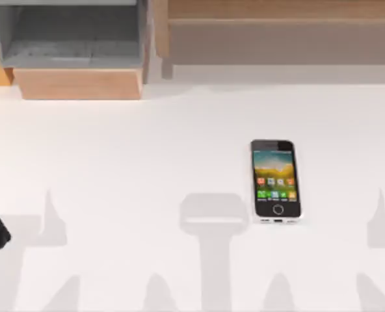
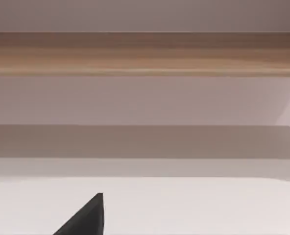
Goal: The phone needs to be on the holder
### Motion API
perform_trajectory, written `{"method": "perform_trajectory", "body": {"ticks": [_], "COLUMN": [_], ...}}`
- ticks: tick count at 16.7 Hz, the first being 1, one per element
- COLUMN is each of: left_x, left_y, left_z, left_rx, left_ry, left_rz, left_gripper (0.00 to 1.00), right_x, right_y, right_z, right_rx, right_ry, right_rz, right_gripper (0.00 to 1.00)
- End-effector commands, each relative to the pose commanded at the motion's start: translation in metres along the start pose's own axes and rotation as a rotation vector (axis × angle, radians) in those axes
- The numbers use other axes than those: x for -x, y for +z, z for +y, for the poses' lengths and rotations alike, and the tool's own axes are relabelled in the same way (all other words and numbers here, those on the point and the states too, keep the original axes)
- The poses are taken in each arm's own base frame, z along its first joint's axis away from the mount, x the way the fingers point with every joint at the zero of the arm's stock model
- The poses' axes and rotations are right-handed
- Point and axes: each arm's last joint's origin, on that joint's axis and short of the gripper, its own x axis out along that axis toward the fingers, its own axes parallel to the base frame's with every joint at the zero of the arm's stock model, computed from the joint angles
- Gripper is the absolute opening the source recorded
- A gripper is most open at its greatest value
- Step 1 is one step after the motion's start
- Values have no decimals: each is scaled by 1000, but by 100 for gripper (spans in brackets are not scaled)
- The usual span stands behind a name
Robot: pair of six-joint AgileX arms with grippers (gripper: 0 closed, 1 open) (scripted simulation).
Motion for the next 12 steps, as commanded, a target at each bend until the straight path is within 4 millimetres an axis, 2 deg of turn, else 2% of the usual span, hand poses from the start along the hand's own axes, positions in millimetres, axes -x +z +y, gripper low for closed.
{"method": "perform_trajectory", "body": {"ticks": [3,5,9,12], "left_x": [0,0,0,0], "left_y": [0,0,0,0], "left_z": [0,0,0,0], "left_rx": [0,0,0,0], "left_ry": [0,0,0,0], "left_rz": [0,0,0,0], "left_gripper": [100,100,100,100], "right_x": [0,0,-10,-37], "right_y": [2,12,55,92], "right_z": [0,2,10,22], "right_rx": [-4,-21,-83,-130], "right_ry": [4,22,74,111], "right_rz": [7,43,195,400], "right_gripper": [100,100,100,100]}}
